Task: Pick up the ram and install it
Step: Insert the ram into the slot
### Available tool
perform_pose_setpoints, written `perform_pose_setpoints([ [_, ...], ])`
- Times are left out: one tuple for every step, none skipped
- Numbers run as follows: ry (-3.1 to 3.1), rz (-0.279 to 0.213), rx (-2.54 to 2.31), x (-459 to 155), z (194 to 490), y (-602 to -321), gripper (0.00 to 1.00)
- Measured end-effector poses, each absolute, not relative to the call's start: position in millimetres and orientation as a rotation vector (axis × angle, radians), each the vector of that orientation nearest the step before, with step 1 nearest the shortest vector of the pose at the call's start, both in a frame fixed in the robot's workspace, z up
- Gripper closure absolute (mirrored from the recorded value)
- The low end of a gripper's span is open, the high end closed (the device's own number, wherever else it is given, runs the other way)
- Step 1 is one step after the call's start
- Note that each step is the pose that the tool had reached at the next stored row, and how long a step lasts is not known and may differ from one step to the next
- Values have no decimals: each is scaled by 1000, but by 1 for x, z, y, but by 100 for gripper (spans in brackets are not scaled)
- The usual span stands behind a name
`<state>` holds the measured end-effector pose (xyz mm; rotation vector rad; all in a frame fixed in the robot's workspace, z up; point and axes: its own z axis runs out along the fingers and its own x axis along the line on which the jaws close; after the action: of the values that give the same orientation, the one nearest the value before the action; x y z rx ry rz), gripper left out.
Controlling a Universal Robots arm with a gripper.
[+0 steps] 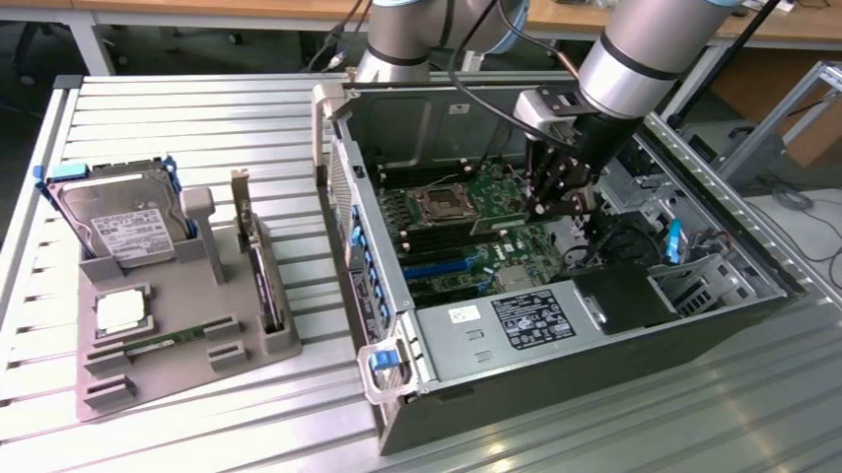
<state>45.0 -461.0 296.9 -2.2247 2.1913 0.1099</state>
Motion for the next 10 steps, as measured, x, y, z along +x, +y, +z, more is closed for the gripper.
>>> perform_pose_setpoints([
  [2191, 110, -2225, 45, 296, -461, 88],
  [2191, 110, -2225, 45, 295, -461, 88],
  [2191, 110, -2225, 45, 294, -461, 88],
  [2191, 110, -2225, 45, 293, -461, 88],
  [2191, 110, -2225, 45, 292, -461, 88],
  [2191, 110, -2225, 45, 292, -461, 88],
  [2191, 110, -2225, 45, 291, -461, 88],
  [2191, 110, -2225, 45, 289, -461, 88],
  [2191, 110, -2225, 45, 288, -461, 88],
  [2191, 110, -2225, 45, 287, -461, 88],
])
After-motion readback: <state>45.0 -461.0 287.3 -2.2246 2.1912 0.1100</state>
